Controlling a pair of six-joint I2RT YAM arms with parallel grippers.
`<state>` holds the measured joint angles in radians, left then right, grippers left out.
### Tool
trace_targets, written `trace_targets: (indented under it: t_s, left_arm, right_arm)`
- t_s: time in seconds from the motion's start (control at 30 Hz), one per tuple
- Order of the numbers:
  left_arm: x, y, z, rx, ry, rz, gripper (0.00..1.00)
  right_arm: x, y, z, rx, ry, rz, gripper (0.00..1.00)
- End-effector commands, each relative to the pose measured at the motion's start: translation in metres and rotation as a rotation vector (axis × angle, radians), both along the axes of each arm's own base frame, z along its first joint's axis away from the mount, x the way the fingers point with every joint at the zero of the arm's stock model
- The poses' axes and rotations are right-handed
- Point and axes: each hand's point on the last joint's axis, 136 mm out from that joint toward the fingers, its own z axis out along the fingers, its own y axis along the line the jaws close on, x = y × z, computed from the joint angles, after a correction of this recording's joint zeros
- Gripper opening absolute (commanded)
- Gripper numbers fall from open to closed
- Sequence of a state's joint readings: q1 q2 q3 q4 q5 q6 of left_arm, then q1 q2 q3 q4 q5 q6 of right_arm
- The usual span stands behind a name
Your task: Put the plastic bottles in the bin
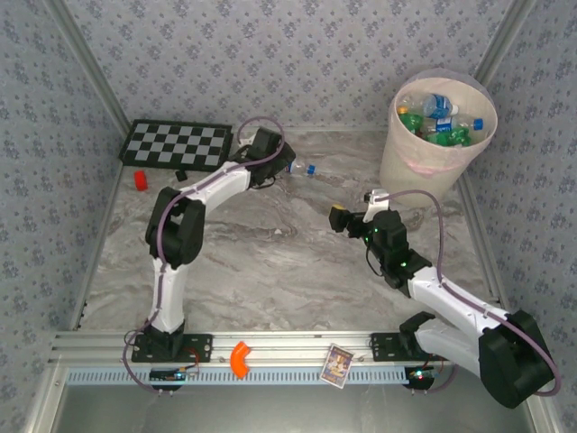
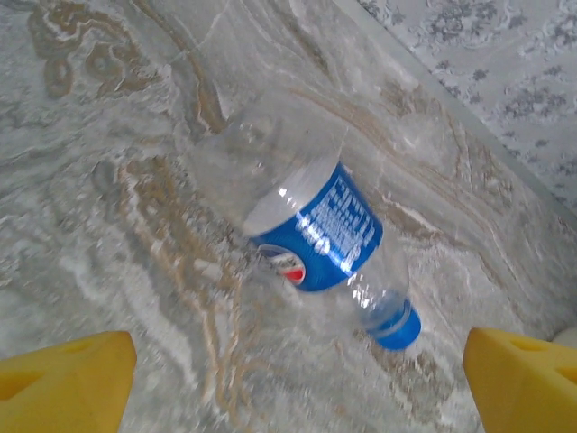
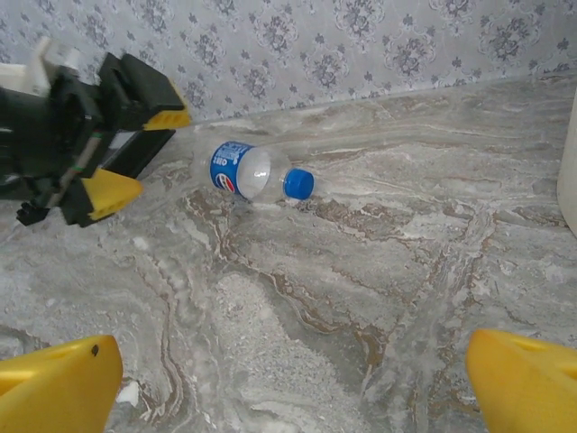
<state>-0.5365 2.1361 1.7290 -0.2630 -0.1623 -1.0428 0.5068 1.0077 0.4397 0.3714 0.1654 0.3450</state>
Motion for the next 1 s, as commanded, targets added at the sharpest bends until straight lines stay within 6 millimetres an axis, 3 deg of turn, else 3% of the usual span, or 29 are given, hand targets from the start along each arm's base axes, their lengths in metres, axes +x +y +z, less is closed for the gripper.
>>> trace_targets:
  t_s: [0.0, 0.07, 0.1, 0.27, 0.43, 0.67, 0.97]
  left_arm:
    - [0.011, 0.008, -0.015, 0.054, 0.060, 0.076, 0.93]
    - [0.017, 0.007, -0.024, 0.079, 0.077, 0.087, 0.93]
    - [0.026, 0.003, -0.017, 0.075, 0.059, 0.092, 0.93]
    - [0.043, -0.005, -0.025, 0.098, 0.066, 0.100, 0.95]
    - [0.045, -0.001, -0.049, 0.158, 0.167, 0.139, 0.90]
    - [0.052, -0.018, -0.066, 0.102, 0.180, 0.111, 0.84]
    - [0.038, -0.008, -0.079, 0.149, 0.257, 0.085, 0.78]
  right_arm:
    - [0.000, 0.000, 0.011, 0.051, -0.032, -0.017, 1.00]
    - [-0.001, 0.000, 0.011, 0.053, -0.028, -0.015, 1.00]
    - [-0.001, 0.000, 0.011, 0.054, -0.027, -0.016, 1.00]
    - [-0.001, -0.001, 0.011, 0.057, -0.026, -0.021, 1.00]
    - [-0.002, 0.000, 0.013, 0.063, -0.025, -0.014, 0.99]
    - [-0.003, -0.001, 0.013, 0.064, -0.022, -0.021, 1.00]
    - [-0.004, -0.002, 0.016, 0.071, -0.025, -0.027, 0.99]
